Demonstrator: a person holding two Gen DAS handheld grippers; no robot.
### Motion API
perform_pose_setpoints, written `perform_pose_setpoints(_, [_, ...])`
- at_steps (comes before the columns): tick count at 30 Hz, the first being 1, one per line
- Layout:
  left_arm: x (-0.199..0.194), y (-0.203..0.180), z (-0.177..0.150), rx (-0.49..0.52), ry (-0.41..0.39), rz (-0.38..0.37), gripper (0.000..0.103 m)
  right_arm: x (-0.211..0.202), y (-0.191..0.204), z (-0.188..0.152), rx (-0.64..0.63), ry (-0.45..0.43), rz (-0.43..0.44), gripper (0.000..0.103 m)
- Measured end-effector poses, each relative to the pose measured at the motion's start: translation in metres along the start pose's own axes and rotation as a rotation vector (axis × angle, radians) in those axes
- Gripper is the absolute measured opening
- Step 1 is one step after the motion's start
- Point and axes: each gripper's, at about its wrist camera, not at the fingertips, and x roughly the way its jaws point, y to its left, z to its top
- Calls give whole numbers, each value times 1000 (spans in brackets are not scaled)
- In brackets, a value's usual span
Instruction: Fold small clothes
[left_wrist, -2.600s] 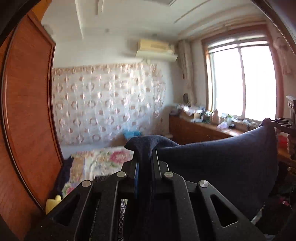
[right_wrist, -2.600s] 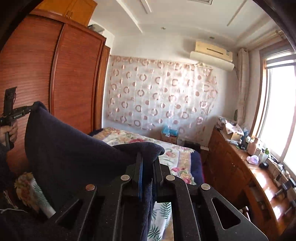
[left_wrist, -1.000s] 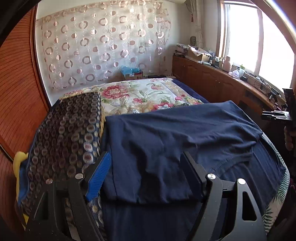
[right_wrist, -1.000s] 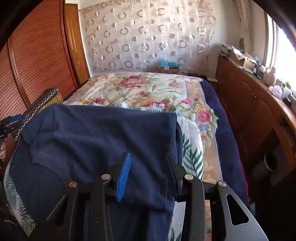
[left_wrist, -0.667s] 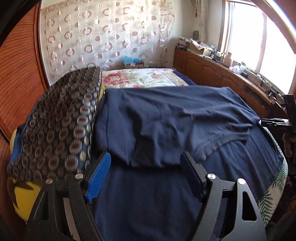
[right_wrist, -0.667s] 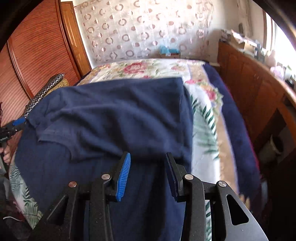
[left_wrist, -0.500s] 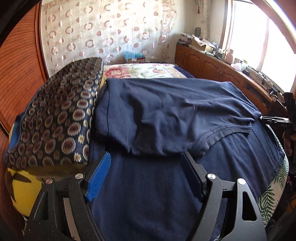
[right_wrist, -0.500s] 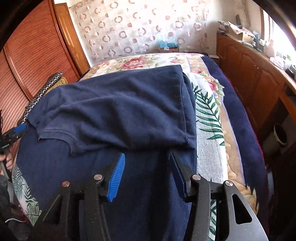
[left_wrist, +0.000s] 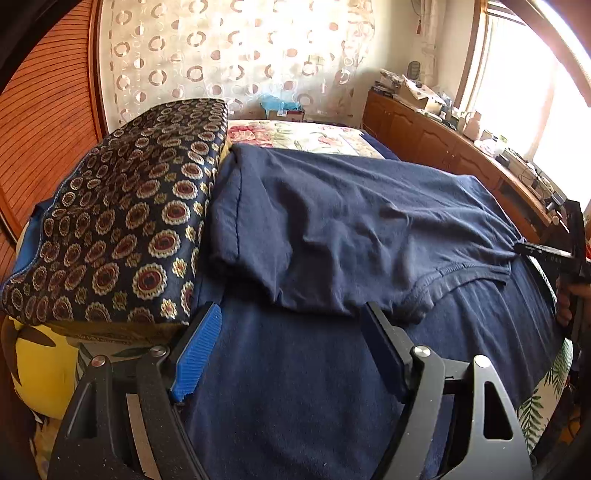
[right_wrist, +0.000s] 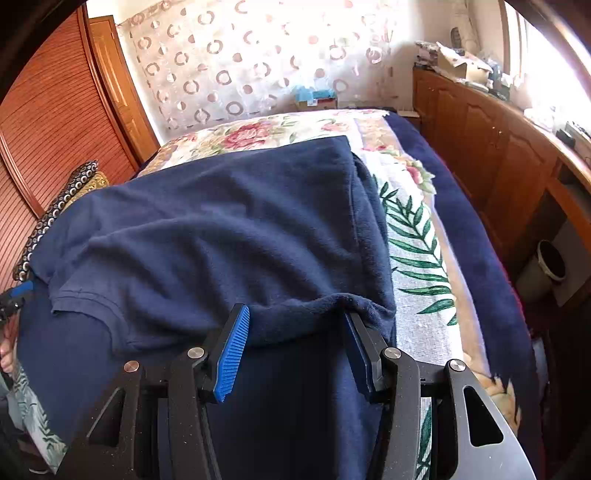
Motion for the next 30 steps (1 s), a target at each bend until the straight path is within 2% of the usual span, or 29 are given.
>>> perform_pose_setpoints(3, [1,2,4,-20,-12,2,77,3,3,-4,-3,-22,8,53])
perform_pose_setpoints(7, [6,4,9,-48,-22,30,64,0,7,-13,-14,-32,2,53])
perform_pose_setpoints(11, [14,8,12,-92,-35,45,58,1,7,-13,-16,-32,1,53])
perform_pose_setpoints(14, [17,4,15,-76,-55,95,52,-3,9,-19,-21,-32,-3,53])
perform_pose_setpoints(15, [17,2,15,-68,-64,119,47,-3,10,-20,-22,-32,-4,53])
perform_pose_setpoints(18, [17,-1,17,-51,-82,151,44,-3,10,-21,-23,-32,-6,54])
perform_pose_setpoints(25, [20,12,12,-73,-79,143,18,-3,10,-20,-28,-32,-9,54])
perform_pose_setpoints(30, [19,14,4,-74,-85,137,15,-4,9,-19,-39,-30,-18,54])
